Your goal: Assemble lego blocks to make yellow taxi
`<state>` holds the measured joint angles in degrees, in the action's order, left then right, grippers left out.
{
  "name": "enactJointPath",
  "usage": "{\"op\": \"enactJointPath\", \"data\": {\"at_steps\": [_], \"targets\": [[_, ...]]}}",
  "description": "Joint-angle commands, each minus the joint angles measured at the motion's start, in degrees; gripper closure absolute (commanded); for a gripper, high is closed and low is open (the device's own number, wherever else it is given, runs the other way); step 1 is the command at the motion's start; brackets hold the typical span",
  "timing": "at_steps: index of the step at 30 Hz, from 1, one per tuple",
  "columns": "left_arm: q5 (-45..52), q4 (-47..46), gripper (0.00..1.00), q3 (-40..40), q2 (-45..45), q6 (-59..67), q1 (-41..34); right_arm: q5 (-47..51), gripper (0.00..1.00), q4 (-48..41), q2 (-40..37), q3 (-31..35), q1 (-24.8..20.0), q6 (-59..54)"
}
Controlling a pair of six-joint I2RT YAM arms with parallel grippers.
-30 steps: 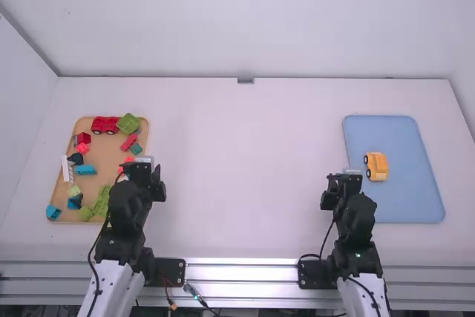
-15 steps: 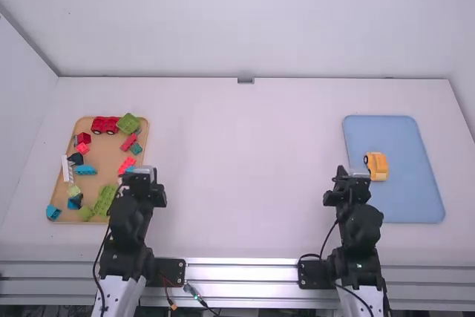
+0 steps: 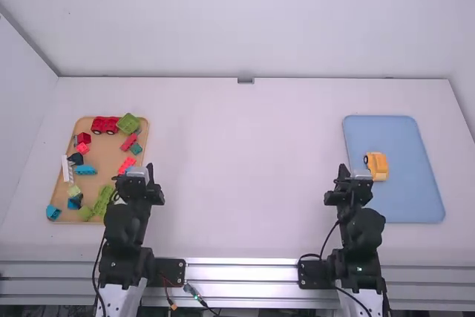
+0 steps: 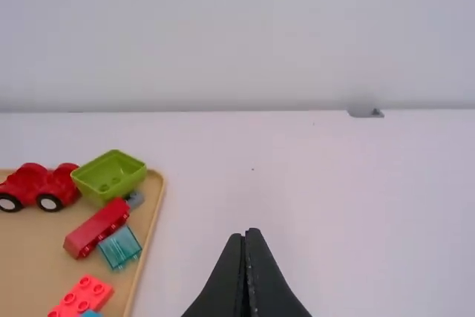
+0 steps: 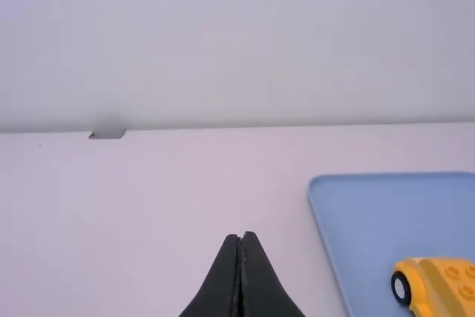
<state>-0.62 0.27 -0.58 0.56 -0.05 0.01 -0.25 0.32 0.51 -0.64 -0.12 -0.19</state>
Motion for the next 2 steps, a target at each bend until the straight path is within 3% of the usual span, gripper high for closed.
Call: {"op": "enactJointPath", "data": {"at_steps": [1, 2], "targets": [[0.62, -0.27, 1.00, 0.58, -0.56, 0.05, -0.01, 0.25, 1.00, -0.32, -0.51, 0.64, 0.12, 0.19], [0.62, -0.27, 1.00, 0.58, -0.56, 0.05, -0.01, 0.25, 1.00, -0.32, -0.51, 0.64, 0.12, 0.19]]}}
